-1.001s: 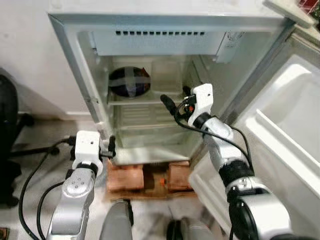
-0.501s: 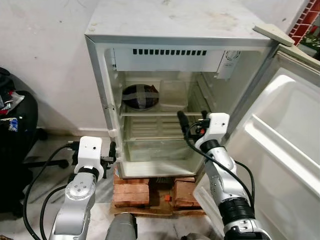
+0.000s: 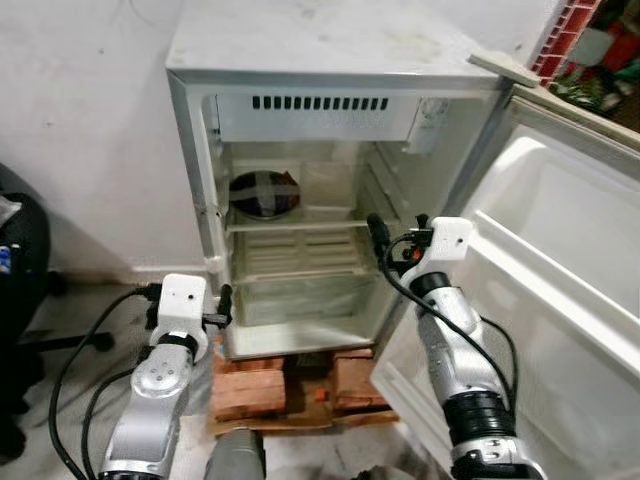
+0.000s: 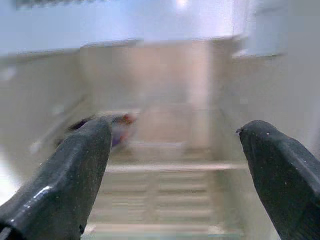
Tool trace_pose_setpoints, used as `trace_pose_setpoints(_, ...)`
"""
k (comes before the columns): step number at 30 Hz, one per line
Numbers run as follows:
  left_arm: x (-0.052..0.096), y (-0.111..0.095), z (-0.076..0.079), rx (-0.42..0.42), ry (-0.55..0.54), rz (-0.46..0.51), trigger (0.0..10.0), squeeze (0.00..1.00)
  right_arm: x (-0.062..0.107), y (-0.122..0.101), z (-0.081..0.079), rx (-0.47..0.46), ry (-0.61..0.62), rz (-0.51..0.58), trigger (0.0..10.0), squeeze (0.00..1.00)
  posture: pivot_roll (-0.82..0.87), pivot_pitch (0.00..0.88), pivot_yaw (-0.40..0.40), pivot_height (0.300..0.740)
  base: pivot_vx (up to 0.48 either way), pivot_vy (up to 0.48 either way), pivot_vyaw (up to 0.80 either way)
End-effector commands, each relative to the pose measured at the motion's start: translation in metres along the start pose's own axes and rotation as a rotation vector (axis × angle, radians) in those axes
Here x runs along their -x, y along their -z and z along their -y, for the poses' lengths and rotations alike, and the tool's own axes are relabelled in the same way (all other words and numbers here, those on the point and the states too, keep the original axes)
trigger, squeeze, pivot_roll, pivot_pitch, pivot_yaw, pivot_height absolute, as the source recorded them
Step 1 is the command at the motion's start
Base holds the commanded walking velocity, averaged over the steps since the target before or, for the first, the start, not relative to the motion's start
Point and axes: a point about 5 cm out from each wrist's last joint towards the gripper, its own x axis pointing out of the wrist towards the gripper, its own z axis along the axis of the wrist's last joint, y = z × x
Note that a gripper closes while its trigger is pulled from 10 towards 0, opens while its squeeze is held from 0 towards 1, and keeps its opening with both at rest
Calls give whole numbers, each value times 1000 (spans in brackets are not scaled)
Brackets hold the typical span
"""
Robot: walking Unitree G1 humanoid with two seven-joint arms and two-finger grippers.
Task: Restocking fridge
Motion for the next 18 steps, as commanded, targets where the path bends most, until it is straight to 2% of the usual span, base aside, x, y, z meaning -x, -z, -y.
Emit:
trace_pose_setpoints(1,1,9,-2,-15,3,-37,10000,0,-1,-4,-5,0,-6,11,10000,0,143,0,-46,740,0,0,0)
trace_pose_setpoints(9,-6,7,1,-25,6,-30,10000,0,-5,-9,-2,6,7,18,10000,0,137,0,-56,740,-70,0,0)
trace_pose_setpoints(13,-6,16,0,-11,-6,-58,10000,0,-3,-7,4,-10,57,3,10000,0,132,0,-65,740,0,0,0)
trace_pose_setpoints(18,-12,13,-1,-27,-11,-48,10000,0,-1,-5,2,-5,61,-6,10000,0,133,0,-57,740,0,0,0)
